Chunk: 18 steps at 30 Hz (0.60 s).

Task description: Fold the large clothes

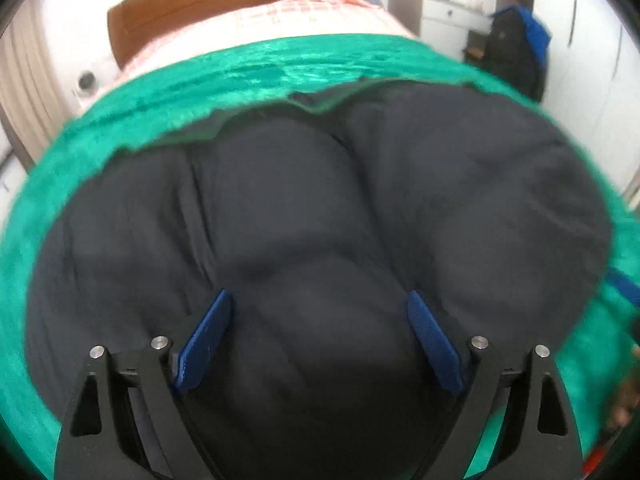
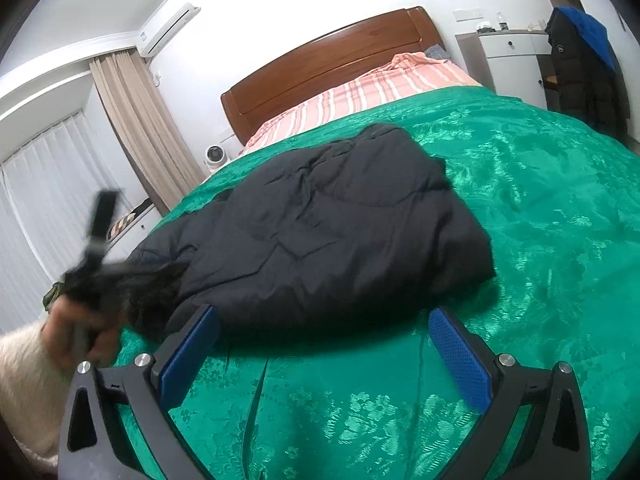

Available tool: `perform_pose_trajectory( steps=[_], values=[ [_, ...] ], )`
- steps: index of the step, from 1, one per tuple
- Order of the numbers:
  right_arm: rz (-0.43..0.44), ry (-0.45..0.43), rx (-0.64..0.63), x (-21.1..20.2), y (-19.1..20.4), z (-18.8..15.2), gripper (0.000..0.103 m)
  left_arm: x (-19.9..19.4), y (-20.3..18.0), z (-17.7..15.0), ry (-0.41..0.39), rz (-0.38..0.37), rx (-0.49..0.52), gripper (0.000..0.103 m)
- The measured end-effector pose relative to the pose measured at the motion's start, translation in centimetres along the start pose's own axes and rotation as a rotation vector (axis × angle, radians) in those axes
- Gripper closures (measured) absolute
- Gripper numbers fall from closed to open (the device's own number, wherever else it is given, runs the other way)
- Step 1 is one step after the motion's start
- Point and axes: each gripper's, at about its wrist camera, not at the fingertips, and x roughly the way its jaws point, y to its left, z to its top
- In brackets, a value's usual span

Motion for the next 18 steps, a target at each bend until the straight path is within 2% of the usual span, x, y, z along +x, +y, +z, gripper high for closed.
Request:
perform_pose_trajectory(
  steps=[1,4,7,9,11,12,14,16,18],
  values=[
    [-0.005,-0.005,0.002,-0.2,-0.1,0.0,0.0,-0.5,-0.6,-1.3,0.011,-0.011,0.011,0.012],
    [-0.02,-0.021,0.033,-0.6,-0.8,0.1,0.0,0.2,-1.8,-4.2,-0.015,0.054,0.129,0.009],
    [-0.031,-0.026,0.09,-0.7,-2.0,0.3,0.0,0.0,-1.9,-4.6,-0.011,0.068,0.126,0.011],
    [-0.029,-0.043,0.179,-1.4,-3.5,0.4,0.0,-1.5,-2.9,-5.0,-0.012,0.039,0.141,0.011],
    [-0.003,-0.076,0.293,-2.2,-5.4,0.6,0.0,-3.5,-3.8,-5.6,-0.078,-0.022,0.175,0.009],
    [0.011,-0.09,0.357,-2.3,-6.5,0.7,0.0,-4.6,-4.5,-6.0,-0.131,-0.078,0.212,0.004],
    [0.075,-0.079,0.517,-1.3,-8.9,0.9,0.0,-5.0,-6.0,-6.5,-0.189,-0.126,0.297,0.001],
    [0.142,-0.03,0.602,0.7,-10.0,1.6,0.0,-3.6,-7.7,-6.9,-0.191,-0.14,0.375,0.002],
    [0.194,0.007,0.609,2.5,-10.0,2.6,0.0,-0.8,-8.4,-6.6,-0.129,-0.175,0.384,0.003]
  ],
)
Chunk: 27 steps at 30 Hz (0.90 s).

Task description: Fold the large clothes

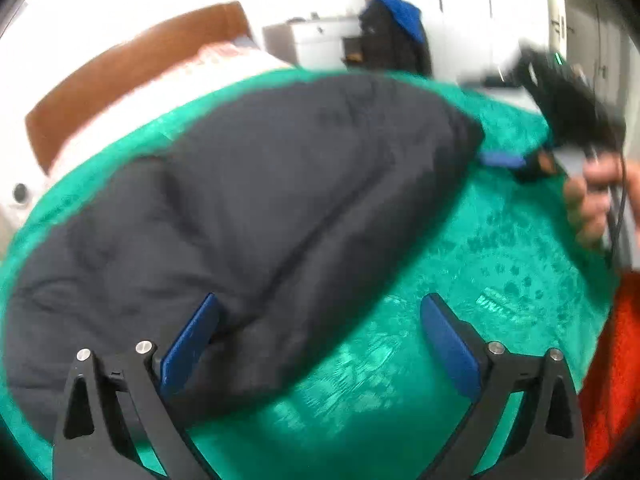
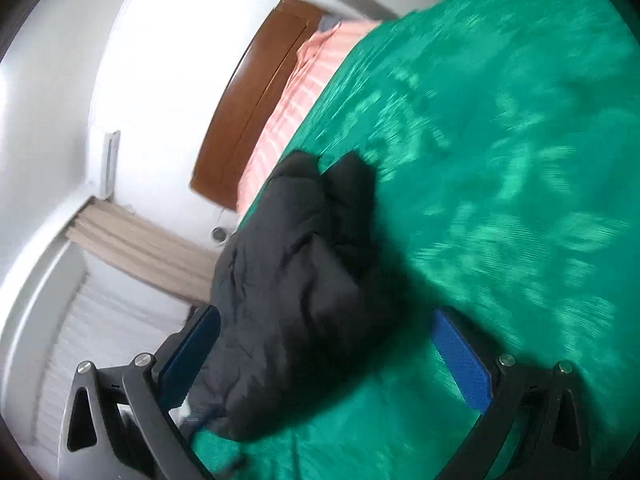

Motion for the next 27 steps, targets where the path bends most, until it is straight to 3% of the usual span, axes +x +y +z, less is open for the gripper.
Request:
perform_pose_trajectory(
  steps=[3,6,9,10,13,15,17,18,22,24,27],
  values=[
    [0.049,0.065,0.019,2.5,0.9,0.7,0.0,1.8,-0.9,-0.3,0.024,0.017,0.03,0.001],
    [0.037,0.146,0.036,6.4,1.5,1.7,0.002,2.1,-0.2,0.1,0.028,-0.04,-0.007,0.001],
    [0.058,0.146,0.066,8.4,2.5,2.8,0.063,2.2,0.4,0.5,0.027,-0.078,-0.014,0.001],
    [0.046,0.129,0.024,8.1,3.9,3.0,0.066,2.0,0.5,0.5,0.029,-0.087,-0.012,0.001],
    [-0.029,0.066,-0.325,6.6,13.4,2.0,0.069,0.4,2.1,1.0,0.031,-0.16,-0.082,0.003],
    [-0.062,0.039,-0.527,6.1,19.1,0.4,0.07,-2.0,4.9,0.9,0.036,-0.249,-0.218,0.007],
    [-0.1,0.016,-0.764,6.4,25.3,-2.5,0.07,-5.1,8.4,0.2,0.01,-0.279,-0.331,0.008],
    [-0.122,0.006,-0.91,7.1,28.8,-4.8,0.07,-7.2,10.7,-0.8,-0.015,-0.263,-0.382,0.008],
    [-0.149,0.029,-1.248,11.6,36.0,-12.8,0.07,-15.0,22.0,-5.8,-0.115,-0.126,-0.653,0.007],
    [-0.155,0.079,-1.387,15.6,38.3,-18.1,0.07,-18.7,27.0,-9.3,-0.164,-0.031,-0.796,0.007],
    [-0.183,0.181,-1.55,22.0,38.7,-24.7,0.07,-21.9,31.2,-12.5,-0.184,0.109,-0.872,0.007]
  ],
)
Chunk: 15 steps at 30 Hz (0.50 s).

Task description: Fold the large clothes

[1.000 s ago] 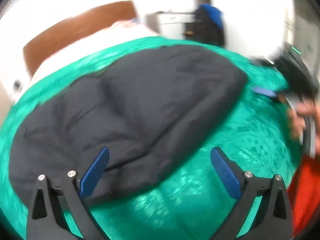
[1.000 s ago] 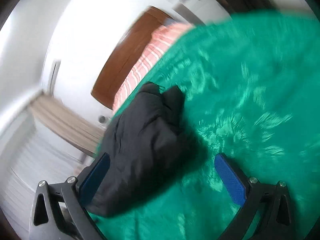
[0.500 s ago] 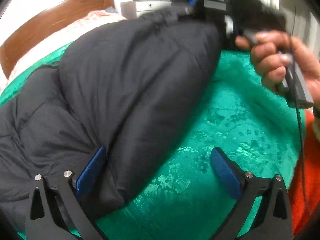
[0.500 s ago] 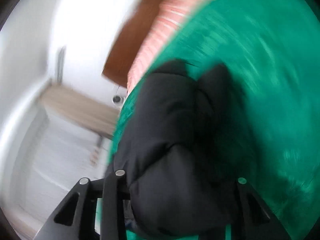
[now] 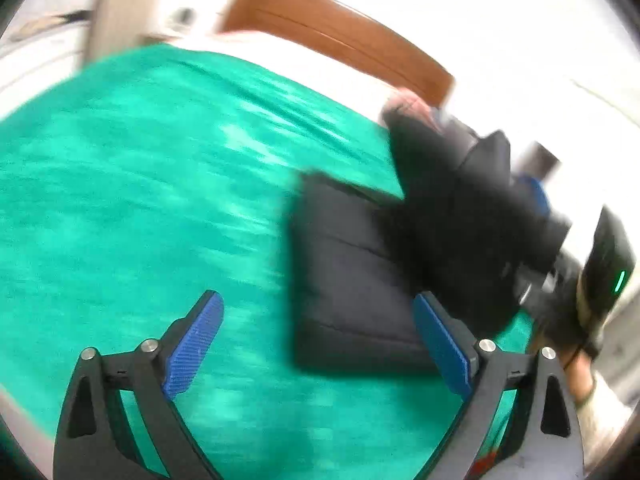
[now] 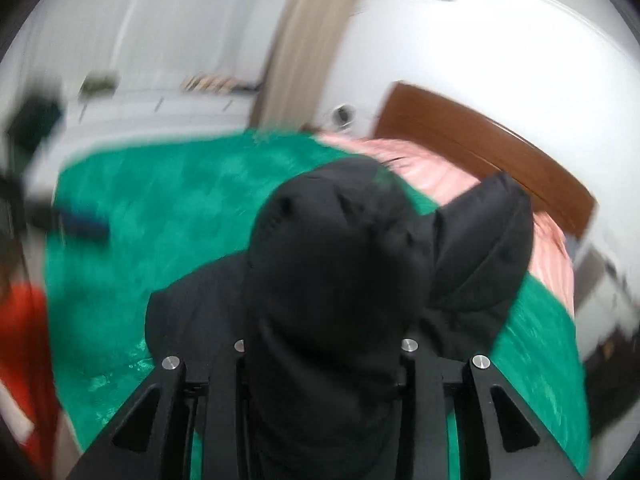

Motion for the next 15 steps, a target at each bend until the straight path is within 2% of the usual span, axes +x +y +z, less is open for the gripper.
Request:
perform_pose_trajectory(
  steps=[2,4,6,7,11,13,15],
  values=[
    [0.01,0.049,-0.094,3.5,4.1,-0.1,0.068,-1.2,1.8,0.3,-0.024,0.021,-0.014,0.007],
    [-0.018,0.044,-0.186,4.9,7.9,-0.5,0.065,-1.2,2.0,0.5,-0.023,0.021,-0.02,0.007],
    [-0.05,0.027,-0.232,5.1,9.3,-0.9,0.065,-1.0,0.3,0.3,-0.009,-0.012,0.005,0.007],
    [-0.063,0.017,-0.236,5.0,9.6,-1.2,0.064,-0.7,-0.2,1.5,-0.002,-0.034,0.026,0.007],
    [-0.091,-0.003,-0.252,5.0,9.9,-2.5,0.062,4.9,-7.0,6.8,0.067,-0.194,0.171,0.004],
    [-0.09,-0.013,-0.259,4.9,10.0,-2.6,0.062,8.2,-9.6,8.8,0.113,-0.205,0.221,0.004],
    [-0.09,-0.022,-0.264,4.5,10.4,-2.8,0.062,12.0,-12.4,10.3,0.194,-0.219,0.248,0.004]
  ],
)
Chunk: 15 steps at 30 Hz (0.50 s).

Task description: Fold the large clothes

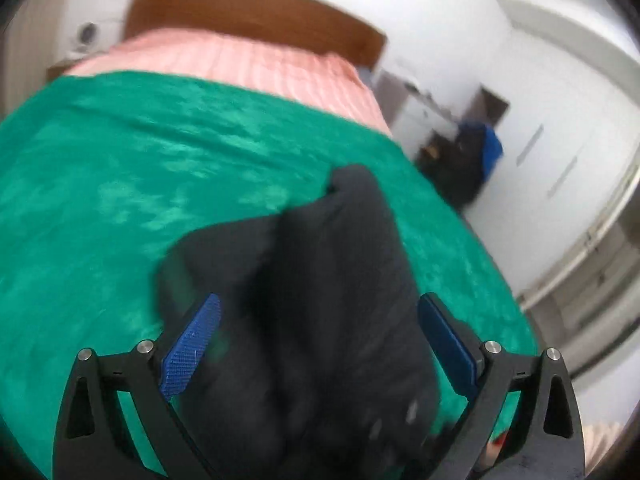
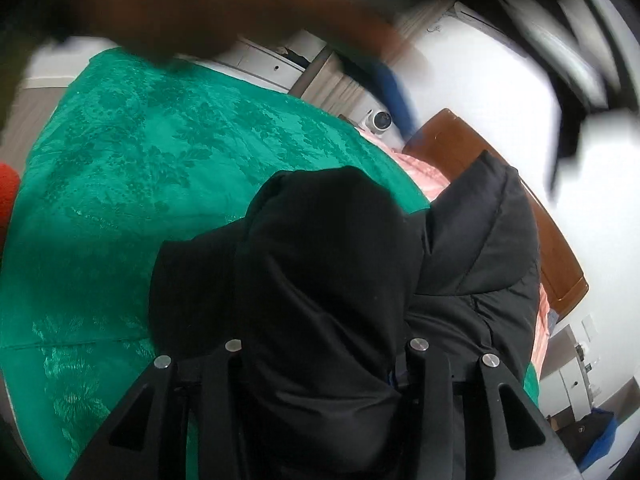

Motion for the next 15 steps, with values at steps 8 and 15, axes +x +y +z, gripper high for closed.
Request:
perform_pose_trajectory(
  steps=[8,15],
  values=[
    [0.313,-0.086,0.292,-4.7,-3.9,0.0,0.029,3.7,3.2,2.6,0.092,-0.005,-0.144,0.074],
    [0.313,-0.158,0.825,-4.1,-15.0,0.2,0.029,3.1,6.0,2.0,0.128,0.042,-0.122,0.073]
  ],
)
